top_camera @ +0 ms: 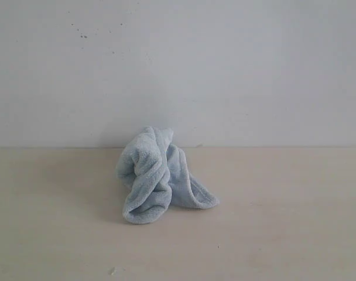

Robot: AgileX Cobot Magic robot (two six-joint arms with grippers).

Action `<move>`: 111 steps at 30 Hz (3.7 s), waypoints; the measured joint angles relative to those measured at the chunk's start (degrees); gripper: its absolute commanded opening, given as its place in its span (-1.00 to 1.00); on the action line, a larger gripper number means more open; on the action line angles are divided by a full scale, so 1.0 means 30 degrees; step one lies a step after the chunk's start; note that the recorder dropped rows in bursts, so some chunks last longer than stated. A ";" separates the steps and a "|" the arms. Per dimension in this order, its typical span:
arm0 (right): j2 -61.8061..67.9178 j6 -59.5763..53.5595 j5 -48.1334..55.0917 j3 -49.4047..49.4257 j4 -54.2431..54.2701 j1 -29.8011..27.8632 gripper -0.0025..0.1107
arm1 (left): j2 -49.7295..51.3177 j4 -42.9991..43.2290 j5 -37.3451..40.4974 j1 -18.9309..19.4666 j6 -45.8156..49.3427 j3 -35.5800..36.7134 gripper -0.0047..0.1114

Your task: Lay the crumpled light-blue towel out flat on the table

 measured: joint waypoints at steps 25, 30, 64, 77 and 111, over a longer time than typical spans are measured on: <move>0.0000 0.7368 -0.5383 0.0000 0.3317 0.0000 -0.96 | 0.0000 0.0000 0.0000 0.0000 0.0000 0.0000 -0.85; 0.0000 0.9658 -0.5610 -0.0267 0.3401 0.0000 -0.96 | 0.0000 0.0000 -0.0037 0.0000 0.0000 0.0000 -0.85; 3.2258 -0.6884 0.3058 -2.0308 0.1902 0.1075 -0.36 | 0.0000 0.0000 -0.0037 0.0000 0.0000 0.0000 -0.85; 4.1516 -1.3759 0.7358 -2.9228 0.4758 0.1119 0.07 | 0.0000 0.0000 -0.0037 0.0000 0.0000 0.0000 -0.85; 2.7954 -0.5764 0.9188 -2.6921 -0.3676 -0.2595 -0.86 | 0.0000 0.0000 -0.0037 0.0000 0.0000 0.0000 -0.85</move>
